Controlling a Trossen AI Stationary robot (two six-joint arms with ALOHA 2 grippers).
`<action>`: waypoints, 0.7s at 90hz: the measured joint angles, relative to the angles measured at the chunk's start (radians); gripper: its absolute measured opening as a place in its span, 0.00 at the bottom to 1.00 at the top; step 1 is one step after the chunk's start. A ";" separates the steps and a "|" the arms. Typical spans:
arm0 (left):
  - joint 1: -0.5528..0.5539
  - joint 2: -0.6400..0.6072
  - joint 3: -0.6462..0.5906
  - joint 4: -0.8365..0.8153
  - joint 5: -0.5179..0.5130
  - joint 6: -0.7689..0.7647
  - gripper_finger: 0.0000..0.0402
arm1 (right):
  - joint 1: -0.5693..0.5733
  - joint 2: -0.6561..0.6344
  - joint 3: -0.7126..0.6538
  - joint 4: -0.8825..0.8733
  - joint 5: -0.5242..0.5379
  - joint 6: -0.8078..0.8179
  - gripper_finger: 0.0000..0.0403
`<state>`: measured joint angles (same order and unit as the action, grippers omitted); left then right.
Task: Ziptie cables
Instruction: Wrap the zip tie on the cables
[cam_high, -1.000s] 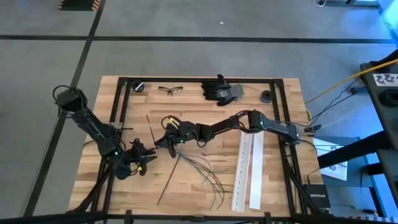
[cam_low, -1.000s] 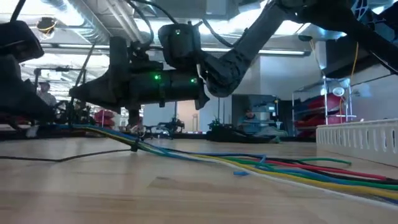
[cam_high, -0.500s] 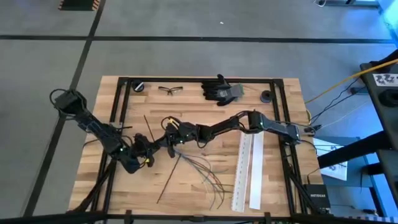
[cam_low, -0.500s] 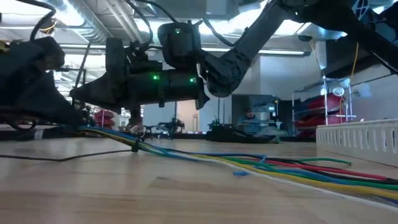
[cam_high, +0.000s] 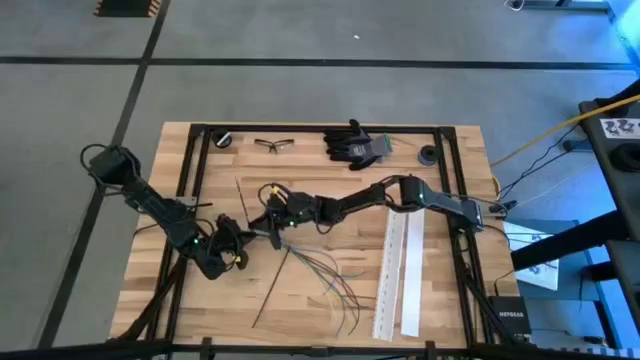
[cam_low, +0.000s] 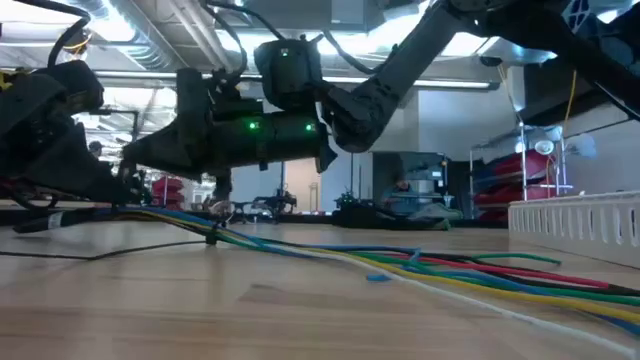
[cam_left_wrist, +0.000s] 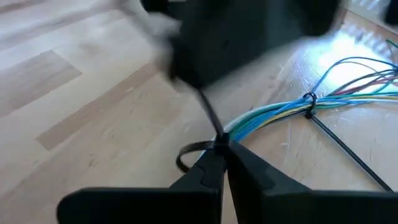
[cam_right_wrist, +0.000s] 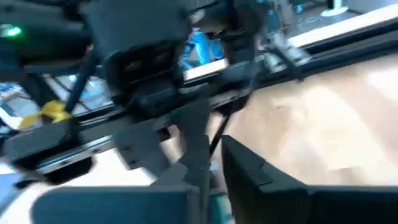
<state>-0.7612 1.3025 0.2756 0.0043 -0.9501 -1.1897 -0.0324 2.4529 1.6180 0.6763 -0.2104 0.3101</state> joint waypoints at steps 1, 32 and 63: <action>0.000 0.000 0.000 0.000 0.000 0.000 0.00 | -0.003 -0.006 0.000 -0.009 0.000 -0.006 0.14; 0.000 0.000 0.000 -0.001 0.000 0.015 0.00 | -0.066 -0.131 0.001 -0.425 -0.247 -0.149 0.38; 0.000 0.000 0.000 0.001 0.000 0.017 0.00 | 0.063 -0.082 -0.014 -0.186 0.084 -0.186 0.39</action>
<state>-0.7612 1.3022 0.2756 0.0053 -0.9501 -1.1723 0.0303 2.3707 1.6043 0.4901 -0.1265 0.1239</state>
